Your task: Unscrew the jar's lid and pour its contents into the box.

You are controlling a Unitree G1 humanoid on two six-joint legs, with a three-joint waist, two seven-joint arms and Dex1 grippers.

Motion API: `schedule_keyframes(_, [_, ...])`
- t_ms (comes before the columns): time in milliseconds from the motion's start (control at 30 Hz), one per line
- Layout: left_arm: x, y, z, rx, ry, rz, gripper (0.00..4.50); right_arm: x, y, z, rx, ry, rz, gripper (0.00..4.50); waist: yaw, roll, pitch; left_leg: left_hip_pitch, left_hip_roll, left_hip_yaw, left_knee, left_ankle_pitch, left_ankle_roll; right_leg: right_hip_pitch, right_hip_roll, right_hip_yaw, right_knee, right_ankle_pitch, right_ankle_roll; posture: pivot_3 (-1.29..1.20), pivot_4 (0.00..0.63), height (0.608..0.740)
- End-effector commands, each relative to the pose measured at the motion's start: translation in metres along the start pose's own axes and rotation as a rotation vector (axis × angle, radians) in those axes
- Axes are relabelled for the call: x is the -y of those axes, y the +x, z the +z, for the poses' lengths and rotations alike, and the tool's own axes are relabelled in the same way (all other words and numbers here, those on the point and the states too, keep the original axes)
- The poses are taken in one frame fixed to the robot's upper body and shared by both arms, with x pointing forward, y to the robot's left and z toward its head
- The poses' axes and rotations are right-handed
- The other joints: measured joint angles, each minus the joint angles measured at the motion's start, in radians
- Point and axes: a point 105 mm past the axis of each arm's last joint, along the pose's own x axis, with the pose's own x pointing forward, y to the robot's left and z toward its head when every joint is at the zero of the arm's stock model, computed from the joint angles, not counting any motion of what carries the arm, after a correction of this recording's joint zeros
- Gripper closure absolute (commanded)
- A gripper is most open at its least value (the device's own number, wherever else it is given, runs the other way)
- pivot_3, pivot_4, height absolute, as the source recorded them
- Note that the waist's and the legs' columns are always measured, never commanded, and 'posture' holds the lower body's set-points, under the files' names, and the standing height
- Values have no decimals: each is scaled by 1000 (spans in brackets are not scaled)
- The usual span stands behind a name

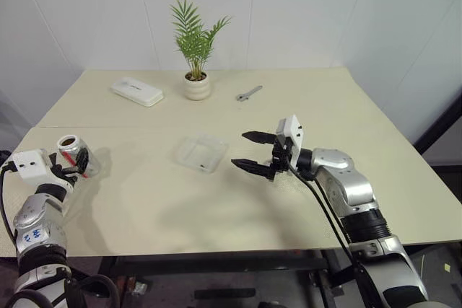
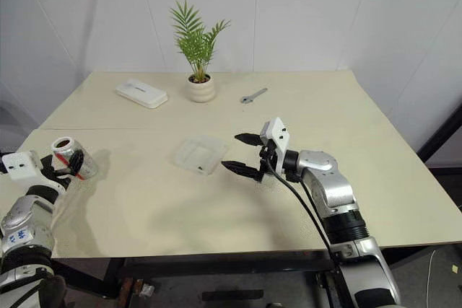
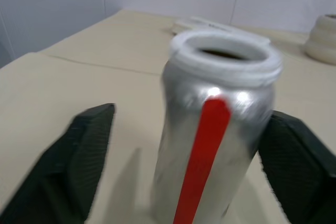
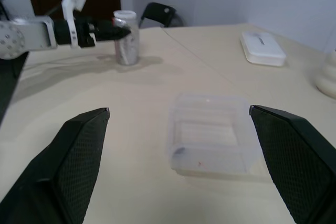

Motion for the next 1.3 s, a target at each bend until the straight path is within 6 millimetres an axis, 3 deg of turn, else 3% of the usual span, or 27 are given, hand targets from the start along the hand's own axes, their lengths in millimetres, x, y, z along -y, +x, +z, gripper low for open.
schedule_keyframes(33, [-5,-9,27,75,67,-36,18,-4,-4,28,84,-91,37,0,0,0,0,0,1,0,0,0,0,0,0,0,0,0,0,0,150,740])
schedule_keyframes(300, [-28,-62,38,38,221,-90,18,-24,-20,39,87,-89,171,0,-1,0,0,0,2,1,-1,-1,-1,0,1,0,-2,0,-3,0,150,740])
schedule_keyframes(467, [-24,-99,42,-68,295,-230,18,-30,-35,39,30,-105,242,0,0,0,0,0,3,3,-1,-2,-2,0,1,0,-8,-2,-8,0,150,740])
schedule_keyframes(567, [-11,-117,47,-137,444,-391,18,-32,-45,38,-1,-114,267,0,-1,0,0,-1,4,4,-2,-2,-2,0,2,0,-13,-8,-22,0,150,740])
schedule_keyframes(700, [43,-132,56,-154,566,-785,18,-29,-55,38,-27,-112,253,0,3,0,0,-1,5,6,-2,-2,-2,1,2,0,-18,-6,-25,0,150,740])
schedule_keyframes(833, [78,-132,68,-110,584,-1019,18,-23,-66,29,-84,-118,222,0,1,1,0,-2,5,8,-3,-3,-2,3,2,0,-26,-2,-27,0,150,740])
schedule_keyframes(1000, [103,-112,84,-28,573,-1082,18,-14,-75,31,-95,-110,162,0,-3,1,0,-2,7,13,-4,-5,2,1,4,5,-27,-2,-26,0,150,740])
schedule_keyframes(1100, [109,-99,89,7,559,-1088,18,-15,-80,27,-125,-113,148,0,0,1,0,-2,11,13,-4,-6,1,0,10,6,-25,0,-20,0,150,740])
schedule_keyframes(1133, [110,-95,88,7,554,-1097,18,-15,-82,25,-137,-115,143,0,0,1,0,-2,14,13,-4,-6,0,-1,13,6,-25,5,-11,0,150,740])
schedule_keyframes(1300, [114,-83,82,11,540,-1106,18,-11,-94,17,-173,-122,90,0,-3,2,1,-1,19,15,-4,-7,-2,-2,18,7,-24,5,-11,0,150,740])
